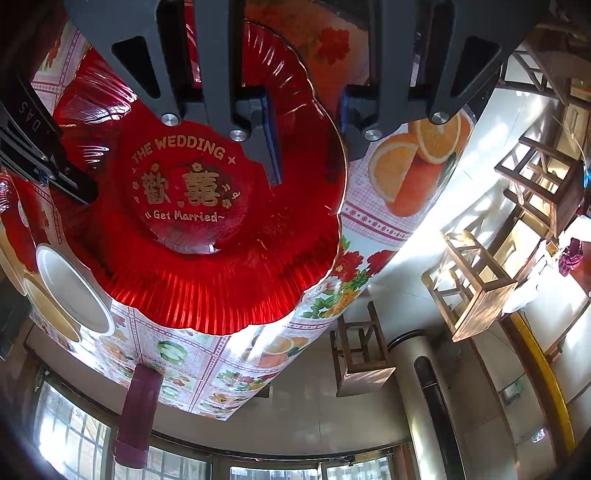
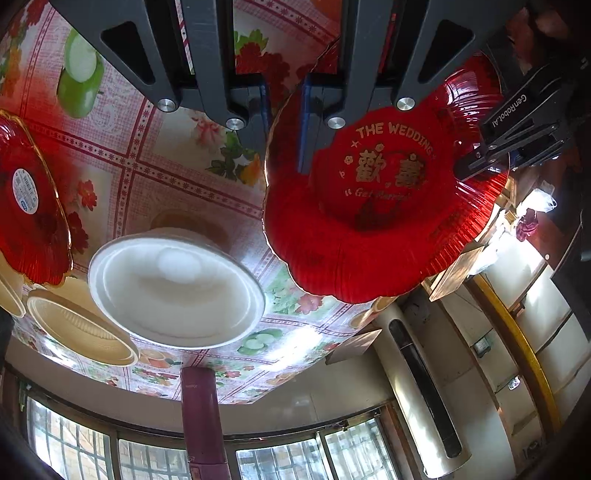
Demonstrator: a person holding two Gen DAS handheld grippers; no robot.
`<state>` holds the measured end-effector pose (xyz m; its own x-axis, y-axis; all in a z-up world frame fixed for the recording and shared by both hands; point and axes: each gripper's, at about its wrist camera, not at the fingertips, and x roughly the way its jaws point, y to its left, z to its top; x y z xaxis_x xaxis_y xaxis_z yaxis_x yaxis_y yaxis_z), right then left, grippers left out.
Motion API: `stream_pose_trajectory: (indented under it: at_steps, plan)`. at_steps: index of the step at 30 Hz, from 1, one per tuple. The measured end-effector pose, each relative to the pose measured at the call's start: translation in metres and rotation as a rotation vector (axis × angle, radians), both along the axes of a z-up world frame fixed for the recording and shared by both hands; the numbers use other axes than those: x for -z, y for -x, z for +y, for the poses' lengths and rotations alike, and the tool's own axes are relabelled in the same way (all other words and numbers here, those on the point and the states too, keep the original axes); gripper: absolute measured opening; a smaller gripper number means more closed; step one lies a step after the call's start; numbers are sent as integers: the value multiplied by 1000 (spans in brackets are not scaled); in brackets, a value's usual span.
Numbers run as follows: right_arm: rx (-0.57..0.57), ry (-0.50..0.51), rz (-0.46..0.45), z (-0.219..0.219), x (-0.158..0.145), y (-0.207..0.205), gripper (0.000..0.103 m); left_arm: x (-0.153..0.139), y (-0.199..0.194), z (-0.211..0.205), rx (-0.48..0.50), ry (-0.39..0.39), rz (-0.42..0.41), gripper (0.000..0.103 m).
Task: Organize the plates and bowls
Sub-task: 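Grasp the rim of the large red 'THE WEDDING' plate with the left tool, then lower the large red plate at the table edge and open the left tool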
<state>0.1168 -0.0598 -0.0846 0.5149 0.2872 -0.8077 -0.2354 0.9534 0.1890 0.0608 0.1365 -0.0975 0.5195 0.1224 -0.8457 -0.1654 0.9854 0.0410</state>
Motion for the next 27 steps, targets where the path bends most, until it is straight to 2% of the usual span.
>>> stream_pose_trajectory:
  at_steps: [7,9,10,11,12,13,15,16,17,19,21,24,27]
  plan:
    - [-27,-19,22,4,-1,18,16,1,23,4,4,12,15,27]
    - [-13,-22,18,-3,-7,22,18,-4,32,4,-7,-12,-1,33]
    - [-9,-19,0,-7,-12,25,20,-9,38,4,-13,-31,-24,40]
    - [-4,-15,-26,-13,-18,29,27,-16,46,6,-19,-52,-57,50]
    - [5,-14,-57,-21,-26,34,38,-24,54,7,-27,-77,-92,56]
    - [16,-20,-92,-31,-34,40,44,-34,63,8,-38,-104,-131,62]
    - [34,-39,-169,-55,-50,53,59,-57,81,7,-46,-154,-230,64]
    - [48,-43,-206,-69,-59,59,62,-71,89,3,-37,-173,-282,70]
    - [66,-48,-241,-84,-67,66,64,-84,95,-2,-17,-180,-330,81]
    - [91,-71,-288,-115,-79,77,66,-109,101,-16,56,-130,-398,88]
    - [107,-102,-297,-145,-89,84,67,-126,100,-33,153,-9,-421,88]
    - [124,-171,-287,-186,-95,88,67,-133,78,-71,300,138,-365,88]
    - [164,-268,-240,-219,-90,84,67,-124,47,-117,401,211,-263,88]
